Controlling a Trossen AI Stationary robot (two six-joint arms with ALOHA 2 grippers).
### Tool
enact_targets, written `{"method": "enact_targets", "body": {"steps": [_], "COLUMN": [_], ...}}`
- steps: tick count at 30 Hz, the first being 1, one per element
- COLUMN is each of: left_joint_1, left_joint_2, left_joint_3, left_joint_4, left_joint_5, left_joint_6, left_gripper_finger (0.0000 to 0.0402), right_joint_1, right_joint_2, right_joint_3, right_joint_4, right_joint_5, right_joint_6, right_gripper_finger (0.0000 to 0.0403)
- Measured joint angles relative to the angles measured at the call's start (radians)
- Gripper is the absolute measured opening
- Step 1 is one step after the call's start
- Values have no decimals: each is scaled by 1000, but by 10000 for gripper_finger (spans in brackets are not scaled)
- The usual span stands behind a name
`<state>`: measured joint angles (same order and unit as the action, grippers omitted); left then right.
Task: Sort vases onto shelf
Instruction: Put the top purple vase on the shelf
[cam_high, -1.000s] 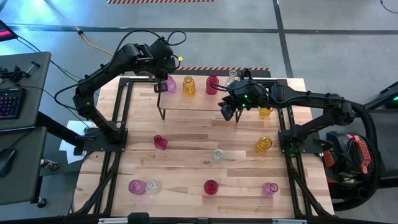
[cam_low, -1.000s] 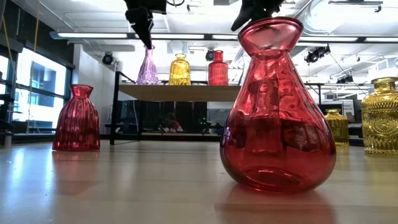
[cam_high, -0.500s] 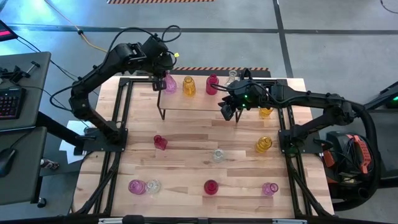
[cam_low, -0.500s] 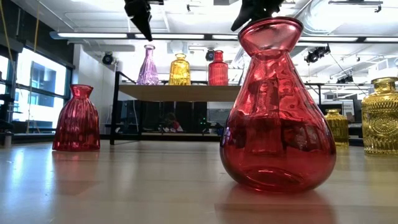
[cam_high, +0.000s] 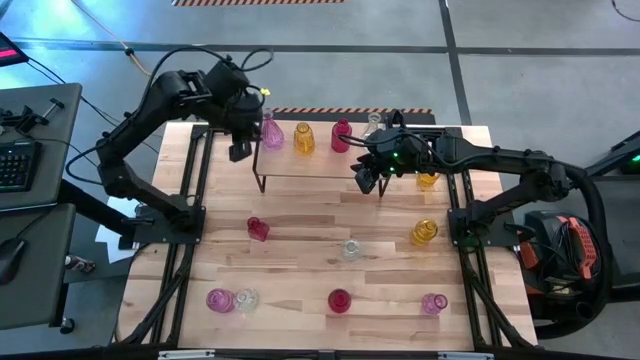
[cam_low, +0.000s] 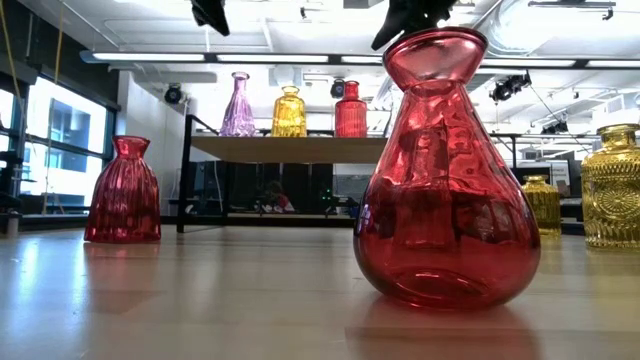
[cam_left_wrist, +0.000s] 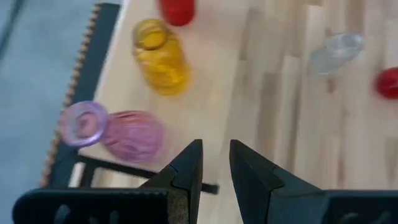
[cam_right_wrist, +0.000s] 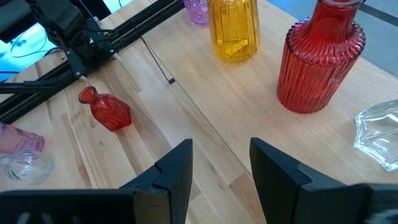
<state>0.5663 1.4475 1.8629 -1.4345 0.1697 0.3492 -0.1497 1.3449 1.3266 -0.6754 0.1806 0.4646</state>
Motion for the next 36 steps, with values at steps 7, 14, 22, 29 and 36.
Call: {"method": "enact_targets", "body": {"steps": [7,14,22,29,36], "left_joint_1": [-2,17,31,59,116], "left_joint_2": [-8,-79,-272,-368,-383], "left_joint_3": [-180,-392,-601,-781,-891], "left_joint_4": [63,215,505,755,959], "left_joint_5": [156,148,149,151,146], "left_joint_6": [44,71,41,-22,-135], "left_gripper_finger": [72,72,71,71,71], "right_joint_1": [0,0,-16,-49,-104], "right_joint_2": [0,0,0,0,0], "right_joint_3": [0,0,0,0,0], "right_joint_4": [1,60,135,211,270], "right_joint_5": [22,24,79,68,-16], "right_joint_6": [-1,6,0,-59,-132], "right_gripper_finger": [140,140,140,140,140]}}
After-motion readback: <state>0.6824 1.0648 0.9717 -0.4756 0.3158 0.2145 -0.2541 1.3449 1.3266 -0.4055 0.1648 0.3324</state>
